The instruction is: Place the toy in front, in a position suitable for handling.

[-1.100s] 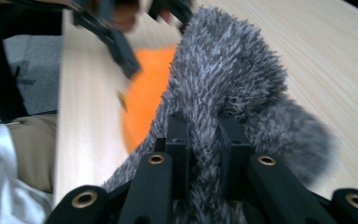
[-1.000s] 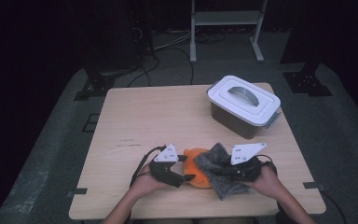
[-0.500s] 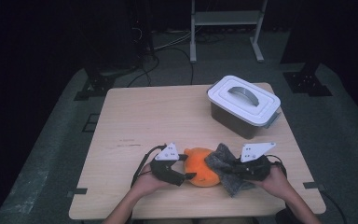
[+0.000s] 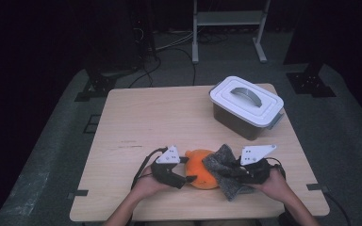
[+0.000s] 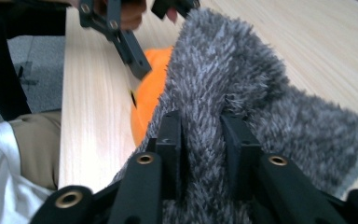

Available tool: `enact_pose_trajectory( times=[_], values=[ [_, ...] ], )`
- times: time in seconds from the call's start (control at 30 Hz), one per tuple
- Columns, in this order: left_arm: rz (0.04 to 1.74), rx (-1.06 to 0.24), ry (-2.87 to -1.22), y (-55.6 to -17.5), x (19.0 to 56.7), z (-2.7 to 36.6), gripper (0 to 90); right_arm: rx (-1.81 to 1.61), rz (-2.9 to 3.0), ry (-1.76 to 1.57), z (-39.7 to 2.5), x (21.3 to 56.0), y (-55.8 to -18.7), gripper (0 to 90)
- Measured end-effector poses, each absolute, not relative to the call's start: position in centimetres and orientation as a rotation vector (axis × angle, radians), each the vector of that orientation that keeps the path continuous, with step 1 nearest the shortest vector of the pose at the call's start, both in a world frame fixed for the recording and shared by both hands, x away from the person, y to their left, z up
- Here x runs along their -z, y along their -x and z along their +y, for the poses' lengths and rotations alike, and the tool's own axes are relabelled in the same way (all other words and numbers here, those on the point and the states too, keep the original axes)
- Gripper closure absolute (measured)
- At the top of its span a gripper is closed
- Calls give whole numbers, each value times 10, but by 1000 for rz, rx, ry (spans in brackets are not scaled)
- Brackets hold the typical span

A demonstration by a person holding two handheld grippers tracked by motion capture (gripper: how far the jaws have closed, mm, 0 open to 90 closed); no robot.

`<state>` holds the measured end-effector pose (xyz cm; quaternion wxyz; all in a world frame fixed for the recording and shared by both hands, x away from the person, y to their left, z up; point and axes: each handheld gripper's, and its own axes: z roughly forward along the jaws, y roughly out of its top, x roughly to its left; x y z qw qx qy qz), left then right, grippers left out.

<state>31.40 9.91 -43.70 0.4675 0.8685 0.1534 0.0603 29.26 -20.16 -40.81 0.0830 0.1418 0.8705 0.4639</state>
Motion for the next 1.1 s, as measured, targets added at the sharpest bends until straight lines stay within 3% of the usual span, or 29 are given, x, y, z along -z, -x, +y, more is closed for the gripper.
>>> enact_pose_trajectory(
  times=[0.17,0.27,0.5,0.77,1.1],
  values=[
    [350,-156,-2137,-311,437,97,280,-1400,2594,-358,-185,400,-293,525],
    [331,-161,-2151,-309,437,97,280,-1396,2589,-341,-176,398,-295,516],
    [330,-159,-2157,-309,439,98,286,-1325,2599,-332,-176,407,-295,770],
    [326,-172,-2139,-306,437,94,291,-1312,2578,-434,-209,410,-293,793],
    [331,-166,-2156,-306,441,94,294,-1246,2605,-193,-164,403,-278,793]
  ],
)
